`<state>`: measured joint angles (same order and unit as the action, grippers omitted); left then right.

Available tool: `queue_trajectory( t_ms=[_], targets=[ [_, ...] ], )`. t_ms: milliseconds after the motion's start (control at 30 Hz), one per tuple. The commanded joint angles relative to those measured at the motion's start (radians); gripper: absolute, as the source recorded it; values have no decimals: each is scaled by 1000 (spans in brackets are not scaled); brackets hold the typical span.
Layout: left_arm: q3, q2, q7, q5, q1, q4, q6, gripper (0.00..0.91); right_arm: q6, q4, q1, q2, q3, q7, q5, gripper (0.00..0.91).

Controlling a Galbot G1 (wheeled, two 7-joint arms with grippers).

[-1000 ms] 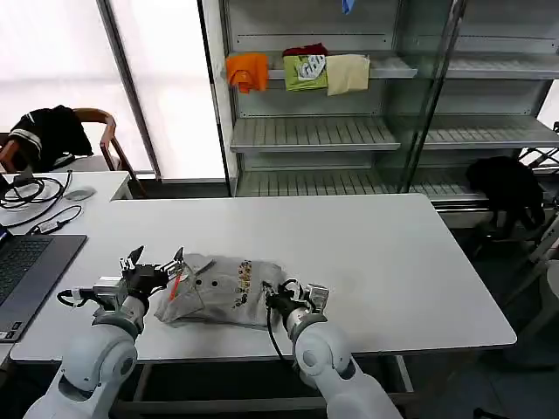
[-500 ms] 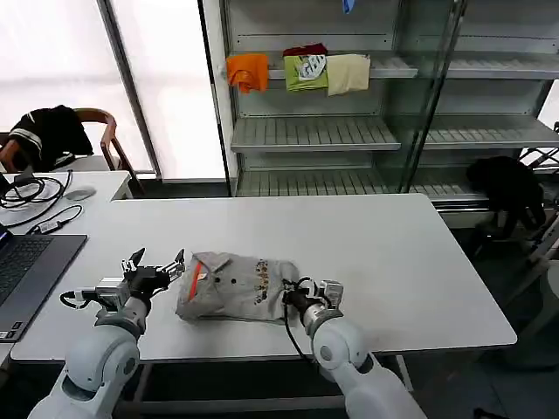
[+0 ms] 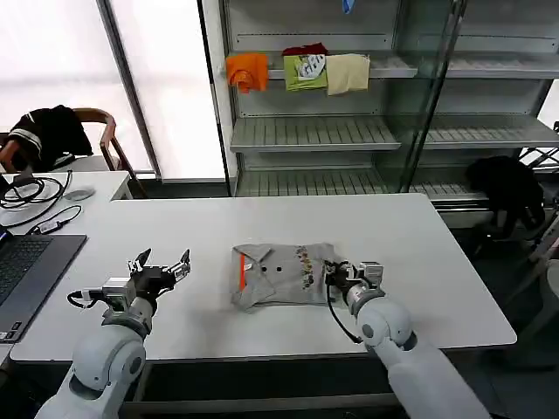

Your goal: Fold and organize the clothes.

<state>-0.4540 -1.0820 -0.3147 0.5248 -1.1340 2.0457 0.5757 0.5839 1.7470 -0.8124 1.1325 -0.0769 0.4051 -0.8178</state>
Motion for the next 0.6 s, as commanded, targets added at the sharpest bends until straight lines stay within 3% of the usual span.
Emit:
queue_trajectory(
  t_ms=[33, 100, 267, 400, 600],
  targets=[
    [7, -16, 2, -4, -2, 3, 1, 907, -2, -67, 42, -113, -30, -43, 70, 907],
    [6, -17, 3, -4, -5, 5, 0, 907, -3, -79, 44, -112, -35, -60, 90, 907],
    [2, -16, 3, -3, -12, 12, 0, 907, -6, -88, 31, -101, -56, -97, 239, 907],
    [0, -21, 4, -3, -21, 22, 0, 907, -11, -39, 12, -71, -111, -72, 330, 907],
    [9, -36, 6, -7, -29, 30, 0, 907, -8, 149, -71, -40, -133, -57, 250, 907]
  ],
)
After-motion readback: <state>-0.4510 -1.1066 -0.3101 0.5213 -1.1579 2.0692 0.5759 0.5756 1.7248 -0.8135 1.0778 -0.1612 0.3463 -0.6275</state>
